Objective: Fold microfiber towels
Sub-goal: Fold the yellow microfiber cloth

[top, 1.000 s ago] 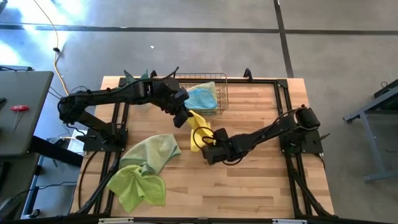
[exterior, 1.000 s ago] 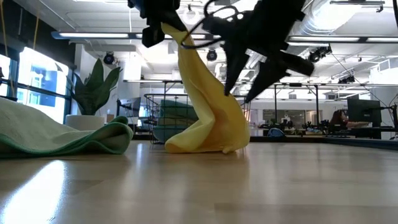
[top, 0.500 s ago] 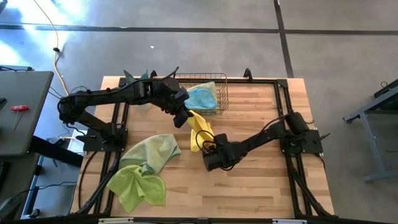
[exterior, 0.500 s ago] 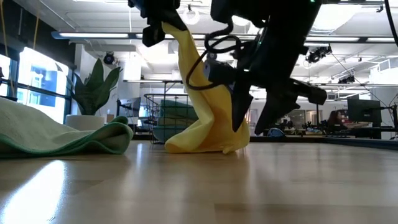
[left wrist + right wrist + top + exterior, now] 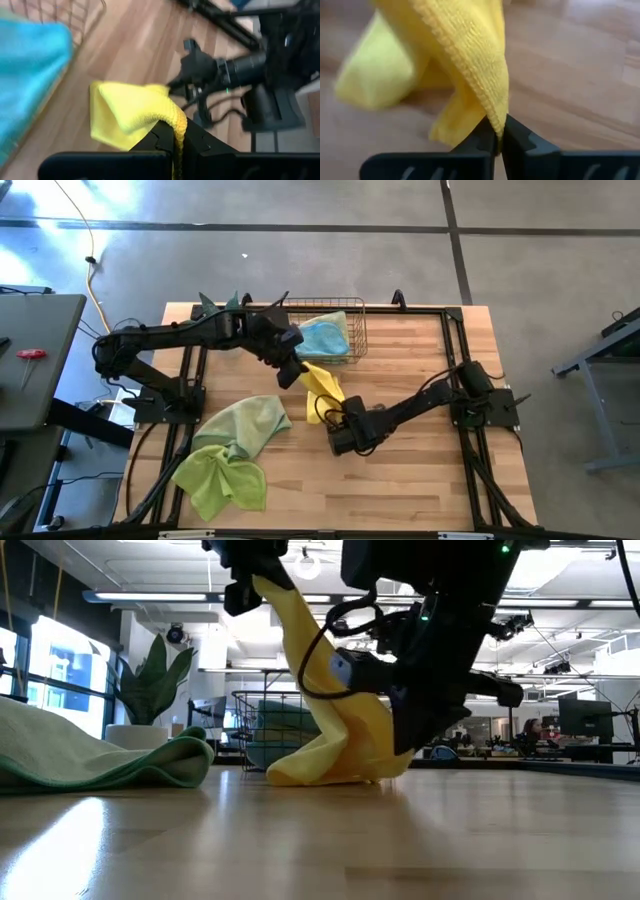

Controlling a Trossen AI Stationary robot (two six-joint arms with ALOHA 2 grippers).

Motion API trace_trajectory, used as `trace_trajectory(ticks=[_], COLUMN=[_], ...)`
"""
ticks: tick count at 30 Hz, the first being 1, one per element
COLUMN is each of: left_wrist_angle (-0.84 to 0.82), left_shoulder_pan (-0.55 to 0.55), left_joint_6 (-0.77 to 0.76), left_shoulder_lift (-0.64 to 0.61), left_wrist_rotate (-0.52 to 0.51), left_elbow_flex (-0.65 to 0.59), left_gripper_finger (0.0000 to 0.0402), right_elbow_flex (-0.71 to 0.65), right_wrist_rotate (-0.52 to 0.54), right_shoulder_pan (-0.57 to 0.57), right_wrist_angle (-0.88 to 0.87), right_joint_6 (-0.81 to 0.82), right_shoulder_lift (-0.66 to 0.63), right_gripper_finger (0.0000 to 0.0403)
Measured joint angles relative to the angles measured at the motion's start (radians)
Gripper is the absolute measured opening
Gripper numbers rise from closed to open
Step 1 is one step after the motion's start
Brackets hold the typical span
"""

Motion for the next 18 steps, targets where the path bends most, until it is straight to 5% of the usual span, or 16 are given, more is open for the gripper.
trace_trajectory(ticks=[9, 18], left_wrist_angle=[-0.19, -0.203], left_shoulder_pan=[-0.104, -0.327], left_joint_6=[0.026, 0.0], left_shoulder_lift=[-0.032, -0.109], left_wrist_rotate=[0.062, 0.094], left_elbow_flex=[0.0, 0.046], left_gripper_finger=[0.0, 0.0], right_elbow_flex=[0.0, 0.0], right_wrist_rotate=[-0.31, -0.54], right_shoulder_pan=[0.008, 0.024], right_wrist_angle=[-0.054, -0.021], right_joint_6=[-0.358, -0.458], right_shoulder_lift=[-0.164, -0.441], right_gripper_finger=[0.0002, 0.0001])
